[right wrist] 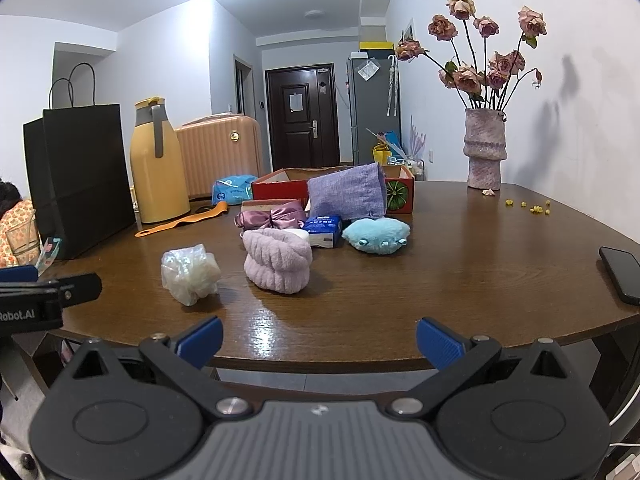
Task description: Organize soft objects
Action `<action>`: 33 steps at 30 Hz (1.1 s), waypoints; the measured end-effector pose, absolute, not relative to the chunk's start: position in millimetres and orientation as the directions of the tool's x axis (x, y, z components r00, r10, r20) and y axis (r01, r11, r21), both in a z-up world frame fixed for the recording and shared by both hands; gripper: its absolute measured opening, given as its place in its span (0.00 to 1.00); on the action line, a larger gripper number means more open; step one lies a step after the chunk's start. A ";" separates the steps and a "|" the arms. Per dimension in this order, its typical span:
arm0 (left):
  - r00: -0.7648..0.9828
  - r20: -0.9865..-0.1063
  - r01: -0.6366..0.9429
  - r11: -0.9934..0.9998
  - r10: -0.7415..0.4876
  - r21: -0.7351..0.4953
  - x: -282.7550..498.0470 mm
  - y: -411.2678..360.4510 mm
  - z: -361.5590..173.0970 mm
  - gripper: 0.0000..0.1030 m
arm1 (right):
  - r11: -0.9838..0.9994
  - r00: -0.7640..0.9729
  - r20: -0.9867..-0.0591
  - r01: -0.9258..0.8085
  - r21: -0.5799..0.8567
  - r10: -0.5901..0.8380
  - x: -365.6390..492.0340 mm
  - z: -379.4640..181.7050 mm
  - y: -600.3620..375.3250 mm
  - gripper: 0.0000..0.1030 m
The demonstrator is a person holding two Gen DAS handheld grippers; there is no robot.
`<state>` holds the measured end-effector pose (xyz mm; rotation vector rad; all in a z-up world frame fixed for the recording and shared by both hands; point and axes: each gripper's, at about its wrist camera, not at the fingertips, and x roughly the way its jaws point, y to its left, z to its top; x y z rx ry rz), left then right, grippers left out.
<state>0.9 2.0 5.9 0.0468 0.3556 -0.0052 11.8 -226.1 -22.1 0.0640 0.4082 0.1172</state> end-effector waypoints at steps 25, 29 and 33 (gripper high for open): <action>0.935 -0.355 0.019 0.998 0.002 0.054 -0.3 -3.0 0.9 1.00 | 0.990 0.908 -0.397 -0.098 0.101 0.130 12.0 -25.7 -227.7 1.00; 0.935 -0.354 0.017 0.998 0.003 0.054 -0.3 -3.4 0.4 1.00 | 0.990 0.908 -0.398 -0.097 0.102 0.130 12.1 -26.1 -227.5 1.00; 0.936 -0.353 0.018 0.998 0.003 0.056 -0.2 -3.8 -0.2 1.00 | 0.990 0.908 -0.398 -0.097 0.101 0.130 12.0 -26.1 -227.5 1.00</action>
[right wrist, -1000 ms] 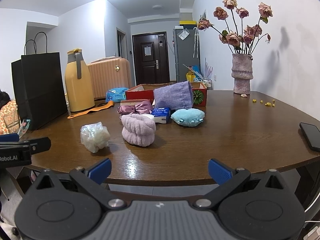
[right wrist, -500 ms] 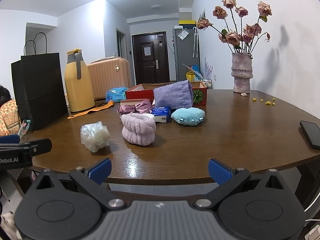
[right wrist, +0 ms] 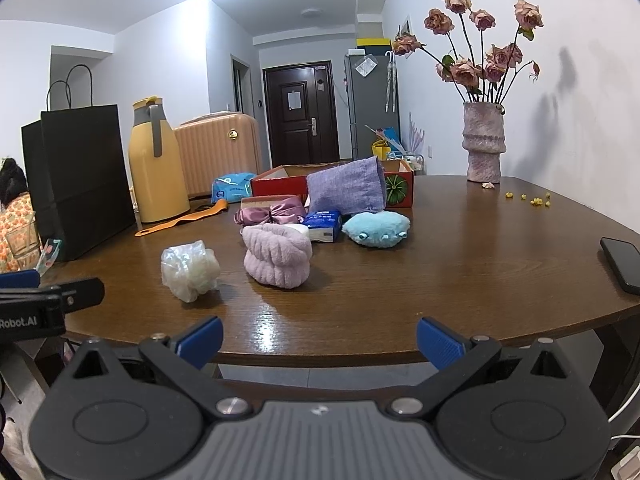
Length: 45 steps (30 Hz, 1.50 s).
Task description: Organize soft objects
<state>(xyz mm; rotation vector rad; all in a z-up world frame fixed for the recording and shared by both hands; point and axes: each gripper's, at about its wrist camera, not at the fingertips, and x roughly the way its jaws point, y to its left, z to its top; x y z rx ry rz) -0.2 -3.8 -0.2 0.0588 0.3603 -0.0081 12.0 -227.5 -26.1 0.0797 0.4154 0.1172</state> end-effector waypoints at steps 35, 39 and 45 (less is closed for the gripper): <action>0.939 -0.344 0.016 0.998 0.007 0.062 0.5 -3.0 4.4 1.00 | 0.990 0.914 -0.384 -0.097 0.107 0.131 11.4 -22.7 -230.3 1.00; 0.939 -0.344 0.015 0.998 0.007 0.062 0.5 -2.9 4.4 1.00 | 0.989 0.914 -0.383 -0.100 0.106 0.133 11.2 -23.1 -230.0 1.00; 0.939 -0.343 0.028 0.998 -0.004 0.065 4.1 -2.2 4.5 1.00 | 0.989 0.915 -0.382 -0.096 0.109 0.130 12.3 -23.5 -230.5 1.00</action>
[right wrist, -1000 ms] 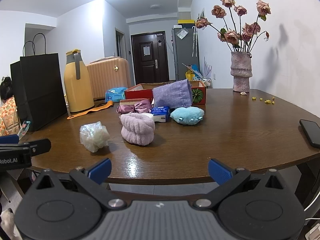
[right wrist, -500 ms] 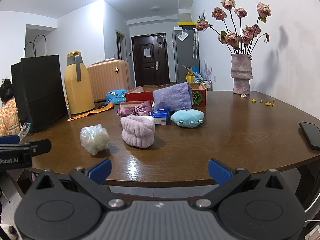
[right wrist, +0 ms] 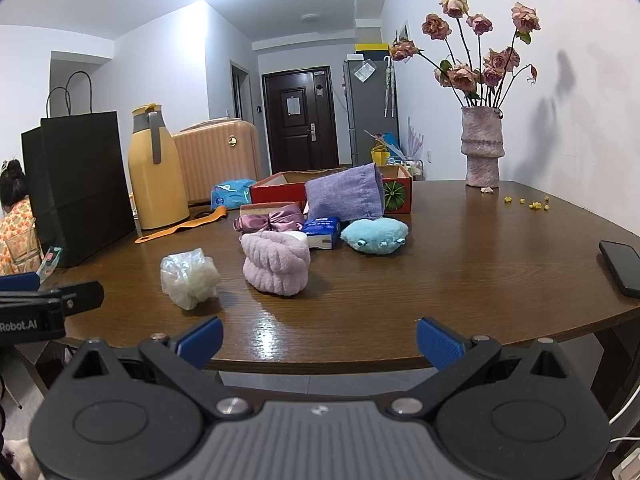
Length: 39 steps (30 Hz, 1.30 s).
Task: Organize soft objects
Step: 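Grasp the clear plastic bag with the left tool while the right tool grasps the white foam ball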
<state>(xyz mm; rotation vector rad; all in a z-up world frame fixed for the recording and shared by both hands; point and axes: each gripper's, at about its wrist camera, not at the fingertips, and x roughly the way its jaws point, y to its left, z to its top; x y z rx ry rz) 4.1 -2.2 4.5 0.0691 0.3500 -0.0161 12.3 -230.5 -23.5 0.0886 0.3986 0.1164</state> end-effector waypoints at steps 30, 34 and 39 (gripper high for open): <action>0.866 -0.470 0.165 0.985 -0.172 -0.055 151.6 4.3 -27.2 0.72 | 0.948 0.879 -0.362 -0.262 0.183 0.312 167.4 -24.7 -206.1 0.74; 0.846 -0.504 0.155 0.985 -0.173 -0.078 170.2 7.9 -26.7 0.60 | 0.949 0.879 -0.360 -0.266 0.171 0.312 183.9 -19.6 -211.2 0.73; 0.833 -0.531 0.130 0.987 -0.159 -0.093 191.3 16.3 -27.9 0.43 | 0.945 0.860 -0.393 -0.278 0.171 0.324 220.1 -13.7 -214.6 0.71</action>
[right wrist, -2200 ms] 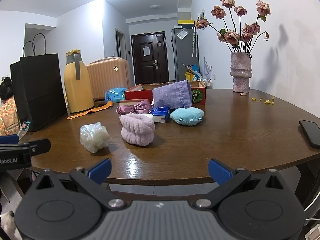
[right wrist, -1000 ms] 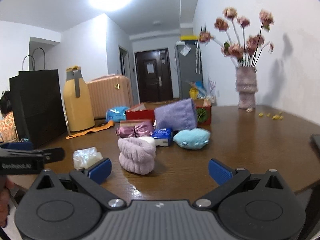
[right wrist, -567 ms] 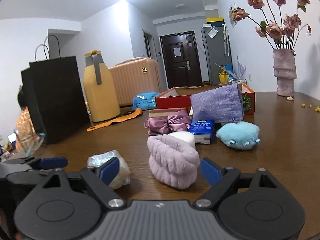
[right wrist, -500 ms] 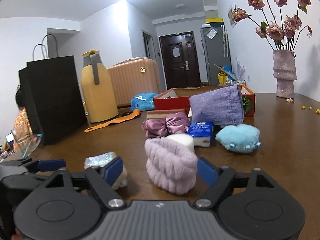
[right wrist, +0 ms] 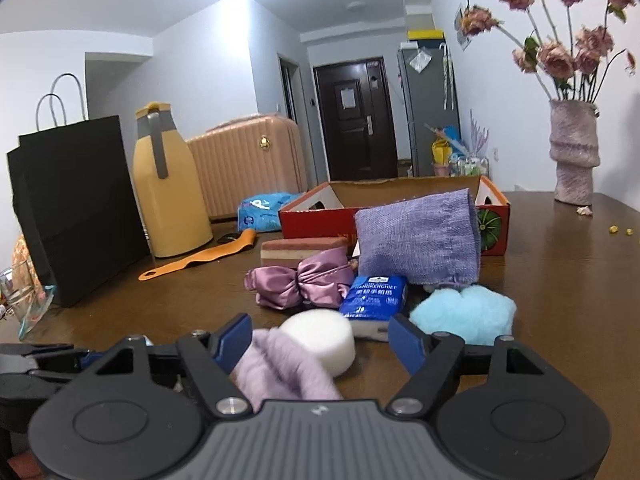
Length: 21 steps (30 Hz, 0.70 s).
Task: Organize soft objects
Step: 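Grasp the clear plastic bag with the left tool while the right tool grasps the white foam ball, then carry the bag and ball into the cardboard box and open both tools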
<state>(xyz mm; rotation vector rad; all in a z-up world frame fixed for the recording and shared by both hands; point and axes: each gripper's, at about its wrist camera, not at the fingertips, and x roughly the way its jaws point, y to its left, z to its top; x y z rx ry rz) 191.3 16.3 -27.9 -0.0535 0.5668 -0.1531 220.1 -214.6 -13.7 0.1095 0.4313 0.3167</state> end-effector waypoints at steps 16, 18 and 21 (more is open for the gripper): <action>0.846 -0.518 0.098 0.991 -0.129 -0.087 241.4 26.7 -18.3 0.38 | 0.922 0.711 -0.588 -0.313 0.226 0.385 303.8 -34.4 -186.0 0.53; 0.849 -0.513 0.099 0.992 -0.126 -0.080 240.0 25.4 -16.1 0.38 | 0.923 0.713 -0.586 -0.309 0.229 0.385 304.3 -33.2 -188.1 0.50; 0.859 -0.497 0.099 0.992 -0.123 -0.075 234.1 22.7 -9.6 0.38 | 0.917 0.731 -0.554 -0.309 0.251 0.398 300.1 -26.7 -194.2 0.49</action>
